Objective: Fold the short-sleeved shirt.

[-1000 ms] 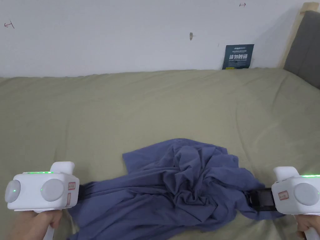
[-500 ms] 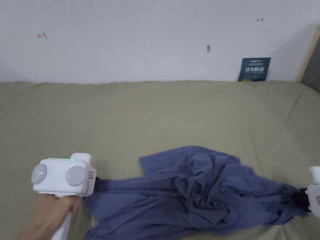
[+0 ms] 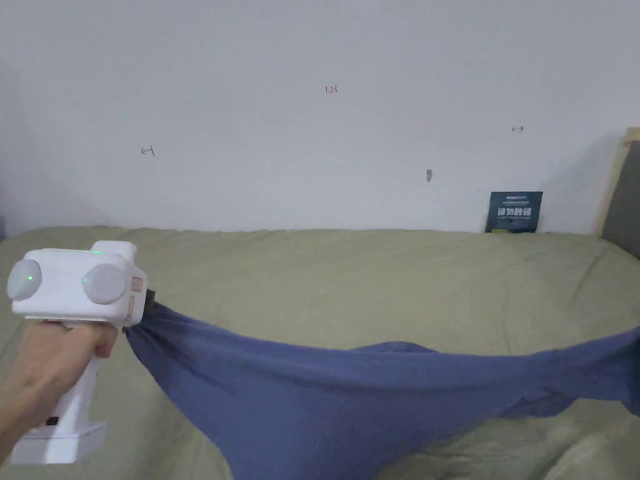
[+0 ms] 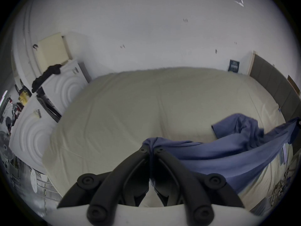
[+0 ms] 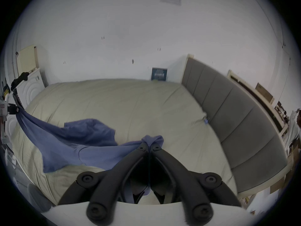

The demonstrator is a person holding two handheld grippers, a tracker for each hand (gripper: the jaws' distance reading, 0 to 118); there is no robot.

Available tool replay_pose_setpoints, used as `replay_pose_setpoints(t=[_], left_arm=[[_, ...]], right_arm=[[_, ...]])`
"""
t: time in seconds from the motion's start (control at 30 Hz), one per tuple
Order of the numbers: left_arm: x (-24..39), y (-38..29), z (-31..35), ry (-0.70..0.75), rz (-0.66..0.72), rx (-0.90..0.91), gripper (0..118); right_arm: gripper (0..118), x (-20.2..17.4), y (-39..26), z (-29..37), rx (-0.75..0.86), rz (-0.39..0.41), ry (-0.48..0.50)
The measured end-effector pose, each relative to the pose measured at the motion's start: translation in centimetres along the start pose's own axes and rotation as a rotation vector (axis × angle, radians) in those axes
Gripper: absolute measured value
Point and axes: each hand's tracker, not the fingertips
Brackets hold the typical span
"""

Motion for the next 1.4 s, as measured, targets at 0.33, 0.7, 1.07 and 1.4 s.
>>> replay_pose_setpoints(t=[0.33, 0.7, 1.07, 1.4], left_arm=[[-2.8, 6.0, 11.1, 0.035, 0.043, 0.198, 0], [-4.2, 10.7, 16.3, 0.076, 0.062, 0.281, 0], [-2.9, 13.3, 14.6, 0.118, 0.045, 0.304, 0], [-0.7, 18.9, 10.4, 0.146, 0.035, 0.327, 0]], right_arm=[[2, 1.3, 9.0, 10.2, 0.221, 0.037, -0.047], [2, 1.0, 15.4, 16.0, 0.313, 0.03, -0.102], [2, 0.7, 19.4, 13.2, 0.308, 0.039, -0.147], [2, -0.1, 24.6, 8.8, 0.319, 0.016, -0.179]])
